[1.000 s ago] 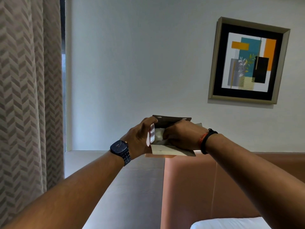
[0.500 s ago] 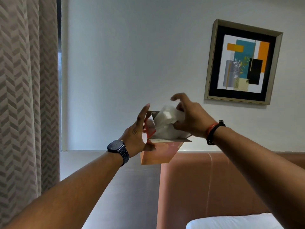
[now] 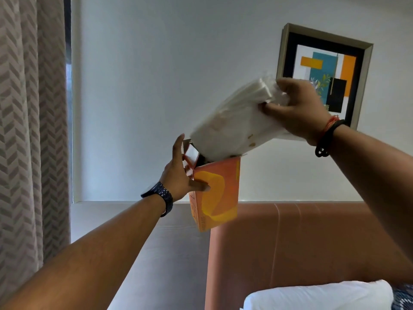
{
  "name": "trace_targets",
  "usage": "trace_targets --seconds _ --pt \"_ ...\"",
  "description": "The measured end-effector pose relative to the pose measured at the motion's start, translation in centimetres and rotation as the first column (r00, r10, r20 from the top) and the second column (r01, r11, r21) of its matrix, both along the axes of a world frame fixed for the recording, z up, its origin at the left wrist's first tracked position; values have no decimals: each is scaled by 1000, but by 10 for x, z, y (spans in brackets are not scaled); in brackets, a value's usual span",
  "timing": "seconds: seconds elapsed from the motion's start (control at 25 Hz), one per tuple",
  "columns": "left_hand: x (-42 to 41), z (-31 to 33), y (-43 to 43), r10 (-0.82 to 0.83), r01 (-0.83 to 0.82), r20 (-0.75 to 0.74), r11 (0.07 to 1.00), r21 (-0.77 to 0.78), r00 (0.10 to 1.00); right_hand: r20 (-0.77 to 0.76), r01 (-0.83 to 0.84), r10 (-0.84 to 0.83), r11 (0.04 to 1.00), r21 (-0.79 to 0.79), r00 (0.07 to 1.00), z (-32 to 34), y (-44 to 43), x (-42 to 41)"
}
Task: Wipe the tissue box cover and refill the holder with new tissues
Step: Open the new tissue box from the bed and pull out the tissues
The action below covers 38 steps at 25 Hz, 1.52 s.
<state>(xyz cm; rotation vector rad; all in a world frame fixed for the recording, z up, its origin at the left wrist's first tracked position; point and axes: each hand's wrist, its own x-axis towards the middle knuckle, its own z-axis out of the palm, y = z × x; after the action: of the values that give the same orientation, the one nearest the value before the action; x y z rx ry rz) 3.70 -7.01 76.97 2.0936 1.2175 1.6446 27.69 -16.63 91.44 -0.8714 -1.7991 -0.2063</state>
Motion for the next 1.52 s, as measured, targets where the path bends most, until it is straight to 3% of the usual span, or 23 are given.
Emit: trace_targets --seconds 0.08,0.24,0.36,0.52,0.72,0.96,1.16,1.4,1.52 --pt "4 2 2 44 -28 163 995 -100 986 -203 -89 88 996 2 975 4 0 4" --pt "16 -1 7 38 127 544 956 -263 838 -599 -341 220 935 -95 770 -5 9 10" --pt "30 -9 10 51 287 757 907 -308 651 -731 -443 112 853 -277 673 -45 28 9" --pt "52 -33 18 90 364 874 885 -290 478 -818 -502 -65 761 -411 572 -107 58 15" --pt "85 -90 24 106 415 880 851 -321 463 -735 -360 -248 746 -561 631 -175 84 44" --pt "146 -213 25 216 483 865 757 -441 452 -459 -39 -473 663 -747 752 -302 98 100" --pt "209 -357 6 354 484 781 632 -605 514 -258 106 -666 453 -885 700 -461 74 158" --pt "284 -557 -54 513 549 640 341 -763 572 -107 69 -824 175 -982 556 -669 4 225" --pt "310 -627 -81 555 565 579 222 -795 597 -40 59 -864 81 -995 502 -745 -27 249"
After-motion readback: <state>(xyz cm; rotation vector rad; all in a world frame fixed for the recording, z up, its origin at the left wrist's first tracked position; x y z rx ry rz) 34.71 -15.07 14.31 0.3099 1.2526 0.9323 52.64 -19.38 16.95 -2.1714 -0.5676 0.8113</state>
